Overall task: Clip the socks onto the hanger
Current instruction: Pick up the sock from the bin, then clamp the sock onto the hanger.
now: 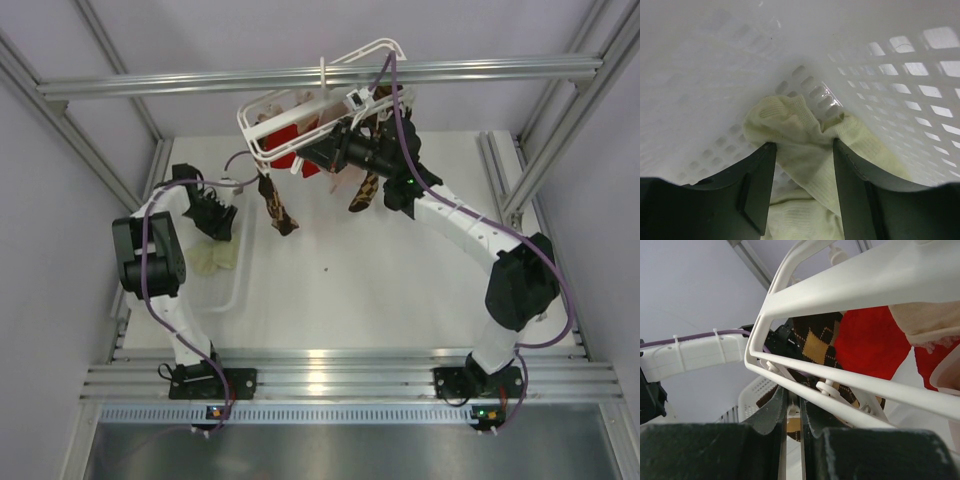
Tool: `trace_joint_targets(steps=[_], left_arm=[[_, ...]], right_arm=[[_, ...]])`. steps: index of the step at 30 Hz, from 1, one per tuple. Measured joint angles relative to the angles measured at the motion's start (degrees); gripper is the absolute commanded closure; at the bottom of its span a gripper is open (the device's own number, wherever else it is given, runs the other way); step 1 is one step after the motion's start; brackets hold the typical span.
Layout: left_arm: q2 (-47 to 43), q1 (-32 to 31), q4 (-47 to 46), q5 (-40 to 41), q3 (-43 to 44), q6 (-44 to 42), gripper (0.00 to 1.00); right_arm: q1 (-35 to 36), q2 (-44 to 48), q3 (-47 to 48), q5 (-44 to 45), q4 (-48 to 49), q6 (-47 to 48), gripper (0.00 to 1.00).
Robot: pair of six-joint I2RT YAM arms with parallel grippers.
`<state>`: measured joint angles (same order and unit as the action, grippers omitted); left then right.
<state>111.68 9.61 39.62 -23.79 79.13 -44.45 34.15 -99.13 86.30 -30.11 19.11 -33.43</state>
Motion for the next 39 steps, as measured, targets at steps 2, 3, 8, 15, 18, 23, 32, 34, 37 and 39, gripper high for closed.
trace_joint_targets(steps=[2,3,8,15,18,23,32,34,37,39], left_arm=[[0.37,0.02,-0.07,-0.31,0.15,-0.92,0.53],[0.39,0.07,-0.13,-0.55,0.33,-1.31,0.59],[1.25,0.15,-1.07,-1.09,0.61,-3.58,0.83],[-0.39,1.16,0.20,-3.87,-0.46,-2.64,1.00],[-3.78,2.71,2.01,-6.51,-2.08,-0.44,1.00],[-14.58,7.17,2.73,-12.59,-4.79,3.30,1.00],[-41.59,10.32,-2.12,-25.75,-12.26,13.31,1.00],[-48.22,10.14,-5.62,-29.14,-15.61,16.39,1.00],[-55.47,8.44,-10.21,-32.13,-19.50,21.51,1.00],[-57.77,5.31,-12.20,-32.72,-20.52,24.59,1.00]], right_arm=[[0.00,0.00,0.00,0.00,0.00,0.00,1.00],[0.00,0.00,0.00,0.00,0.00,0.00,1.00],[0.00,0.00,0.04,0.02,-0.09,0.04,1.00],[0.00,0.00,0.07,0.31,-0.26,0.26,1.00],[0.00,0.00,0.09,0.50,-0.28,0.26,1.00],[0.00,0.00,0.09,0.92,-0.39,0.28,1.00],[0.02,0.00,0.09,1.55,-0.61,0.15,1.00],[0.02,0.04,0.07,1.55,-0.61,-0.04,1.00],[0.02,0.13,0.07,1.51,-0.74,-0.33,1.00],[0.02,0.17,0.07,1.49,-0.79,-0.76,1.00]])
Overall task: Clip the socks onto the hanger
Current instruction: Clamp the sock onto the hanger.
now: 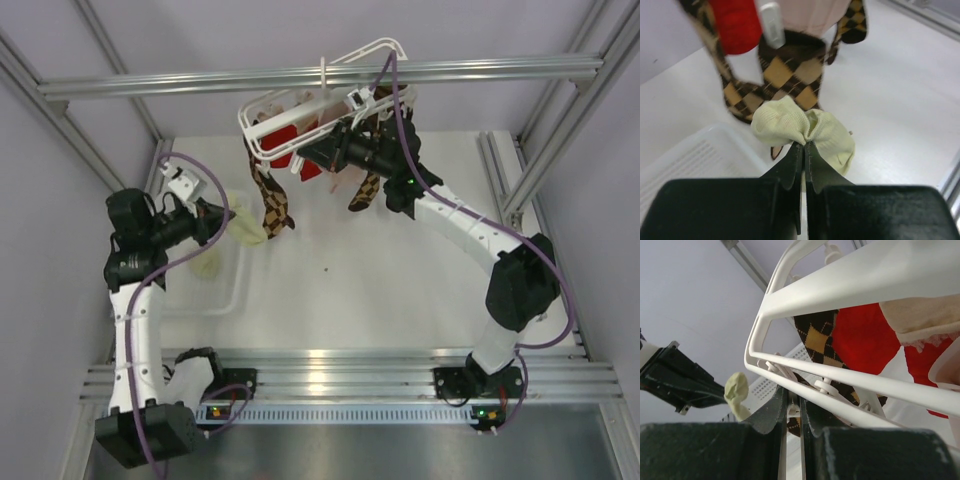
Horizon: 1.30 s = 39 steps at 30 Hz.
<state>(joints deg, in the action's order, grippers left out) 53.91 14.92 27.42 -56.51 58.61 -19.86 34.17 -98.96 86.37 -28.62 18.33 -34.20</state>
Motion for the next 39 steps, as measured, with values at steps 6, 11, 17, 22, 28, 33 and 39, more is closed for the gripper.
trace_joint_targets(steps=[6,11,17,22,28,33,39], left_arm=[[-2.32,-19.30,-8.24,5.99,-2.93,9.53,1.00],[-0.92,-32.57,-14.69,16.22,-4.13,13.20,1.00],[4.50,-37.48,-22.84,28.37,-4.15,13.70,1.00],[8.28,-39.52,-26.69,35.52,-4.11,13.35,1.00],[9.35,-39.60,-28.96,39.50,-4.11,13.42,1.00],[9.33,-39.60,-31.32,39.23,-4.11,13.79,1.00],[9.33,-39.60,-32.30,38.16,-4.11,14.03,1.00]], right_arm=[[0.00,0.11,0.00,-0.24,-0.17,-2.12,1.00],[-0.11,0.33,0.00,-0.92,-0.28,-4.46,1.00],[-0.44,0.63,0.00,-1.97,-0.46,-6.64,1.00],[-0.85,1.07,-0.11,-2.86,-0.85,-8.92,1.00],[-1.40,1.86,-1.14,-3.17,-0.98,-10.29,1.00],[-1.62,2.45,-1.57,-2.75,-1.77,-10.64,1.00],[-1.66,2.47,-1.57,-2.54,-2.05,-10.95,1.00]])
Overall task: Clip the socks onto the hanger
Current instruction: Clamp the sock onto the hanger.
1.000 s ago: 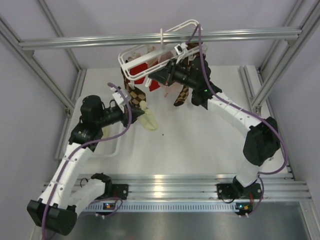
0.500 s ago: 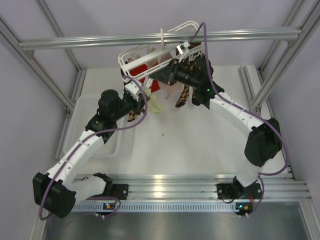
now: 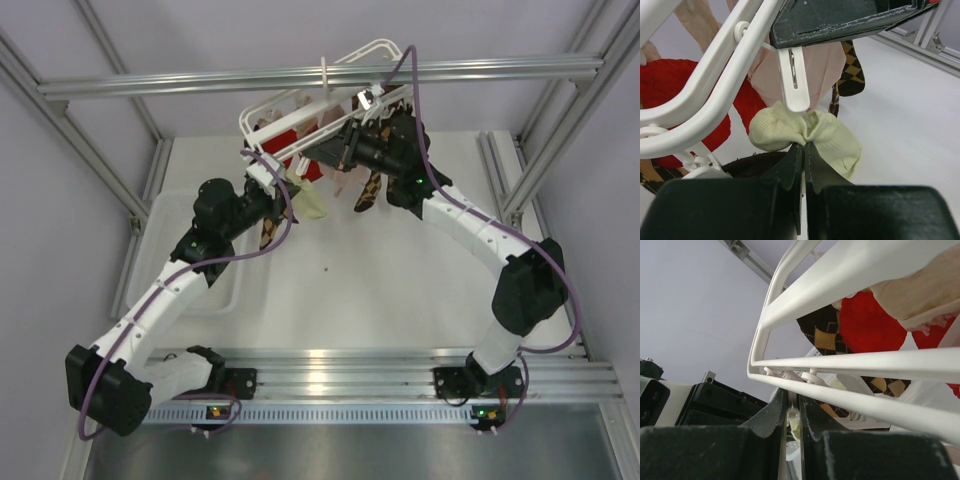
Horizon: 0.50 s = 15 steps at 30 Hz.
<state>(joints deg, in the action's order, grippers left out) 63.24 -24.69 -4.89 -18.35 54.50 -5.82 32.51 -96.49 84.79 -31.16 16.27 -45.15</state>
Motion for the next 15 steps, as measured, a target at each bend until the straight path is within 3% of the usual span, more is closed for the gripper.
trace_joint_targets(steps=[15], left_arm=[[-0.61,0.00,-0.81,-1.53,0.00,1.11,1.00]], right_arm=[[0.00,0.00,0.00,0.04,-0.07,0.02,1.00]])
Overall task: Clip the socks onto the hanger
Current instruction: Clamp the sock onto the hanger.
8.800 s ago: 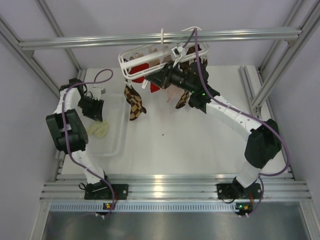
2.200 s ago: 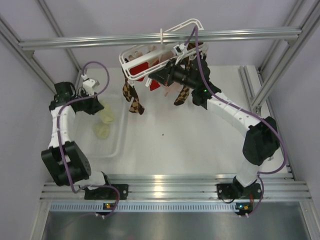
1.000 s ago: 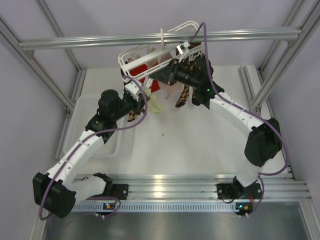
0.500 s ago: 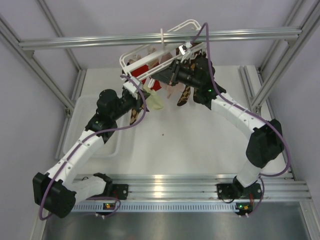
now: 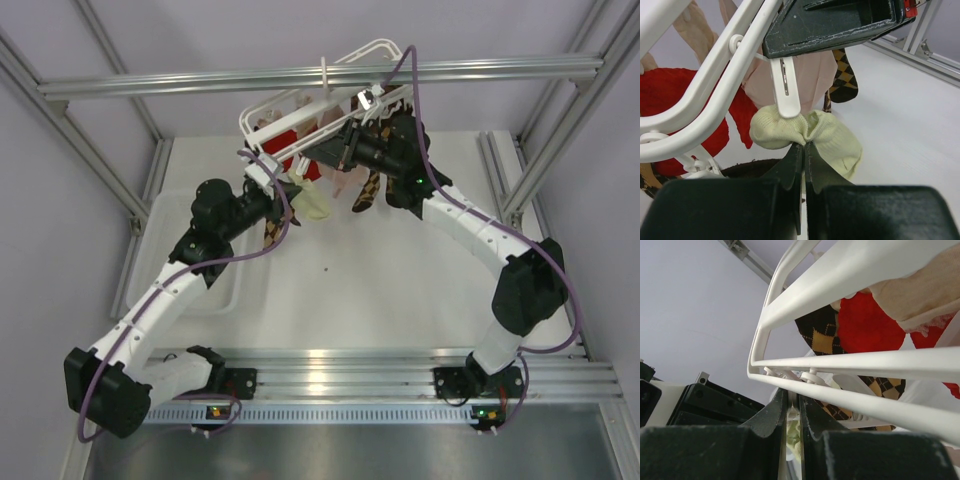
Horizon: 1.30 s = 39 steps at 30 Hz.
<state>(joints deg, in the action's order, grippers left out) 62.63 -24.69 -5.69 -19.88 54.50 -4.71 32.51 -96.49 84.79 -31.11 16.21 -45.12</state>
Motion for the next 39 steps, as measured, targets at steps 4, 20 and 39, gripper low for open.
trace_joint_targets(steps=[4,20,39], left_arm=[[-0.04,0.00,-0.35,-0.74,0.00,0.33,1.00],[0.92,0.00,-2.14,-1.07,0.04,0.35,1.00],[2.69,0.00,-4.46,-1.79,1.29,1.84,1.00]], right_arm=[[0.00,0.00,0.00,0.00,0.02,-0.04,1.00],[0.00,0.00,0.00,-0.57,0.39,-0.98,1.00],[0.00,0.00,0.00,-0.85,0.55,-1.11,0.86]])
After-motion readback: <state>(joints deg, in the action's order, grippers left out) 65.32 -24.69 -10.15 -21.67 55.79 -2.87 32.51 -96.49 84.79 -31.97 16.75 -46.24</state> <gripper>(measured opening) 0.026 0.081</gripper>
